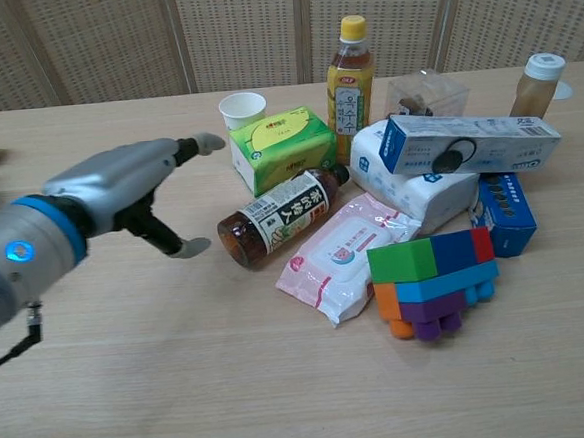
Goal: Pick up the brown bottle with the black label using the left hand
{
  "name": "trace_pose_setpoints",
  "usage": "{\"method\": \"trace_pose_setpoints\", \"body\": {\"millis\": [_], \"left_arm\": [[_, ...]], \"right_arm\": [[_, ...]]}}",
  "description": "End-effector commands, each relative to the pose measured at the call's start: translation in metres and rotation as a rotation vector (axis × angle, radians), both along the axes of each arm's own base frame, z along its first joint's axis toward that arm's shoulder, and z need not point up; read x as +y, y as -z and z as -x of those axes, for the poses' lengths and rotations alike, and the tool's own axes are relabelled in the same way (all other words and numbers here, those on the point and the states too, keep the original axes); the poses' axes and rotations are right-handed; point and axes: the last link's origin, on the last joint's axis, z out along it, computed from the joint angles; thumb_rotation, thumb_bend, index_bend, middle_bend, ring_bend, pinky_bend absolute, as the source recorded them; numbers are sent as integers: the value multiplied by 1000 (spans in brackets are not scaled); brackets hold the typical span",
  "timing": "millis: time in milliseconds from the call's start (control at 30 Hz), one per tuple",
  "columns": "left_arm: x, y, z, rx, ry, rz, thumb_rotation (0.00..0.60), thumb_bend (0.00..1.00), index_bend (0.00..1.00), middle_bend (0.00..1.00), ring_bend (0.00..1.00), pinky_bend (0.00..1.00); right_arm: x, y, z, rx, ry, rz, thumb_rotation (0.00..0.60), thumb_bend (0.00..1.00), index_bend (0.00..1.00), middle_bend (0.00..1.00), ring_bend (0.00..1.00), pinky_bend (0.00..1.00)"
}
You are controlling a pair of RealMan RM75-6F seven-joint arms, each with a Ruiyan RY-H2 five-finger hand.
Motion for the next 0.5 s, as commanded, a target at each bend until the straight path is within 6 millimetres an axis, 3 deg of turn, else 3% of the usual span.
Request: {"method": "trace_pose_setpoints", "body": {"millis": [33, 267, 500], "left_arm": [[14, 27, -21, 24, 25, -32, 600, 316, 0, 0, 0, 0], [20, 60, -38, 27, 54, -68, 600, 316, 0, 0, 0, 0], [24, 78, -40, 94, 94, -118, 600, 315, 0, 0, 0, 0]], "right_arm": [[2, -2, 1, -5, 5, 4, 3, 193, 0, 31, 0, 0], [6, -6, 3, -14, 15, 10, 2, 194, 0, 31, 0, 0], [9, -9, 2, -42, 16, 16, 4, 194, 0, 31, 0, 0]]}}
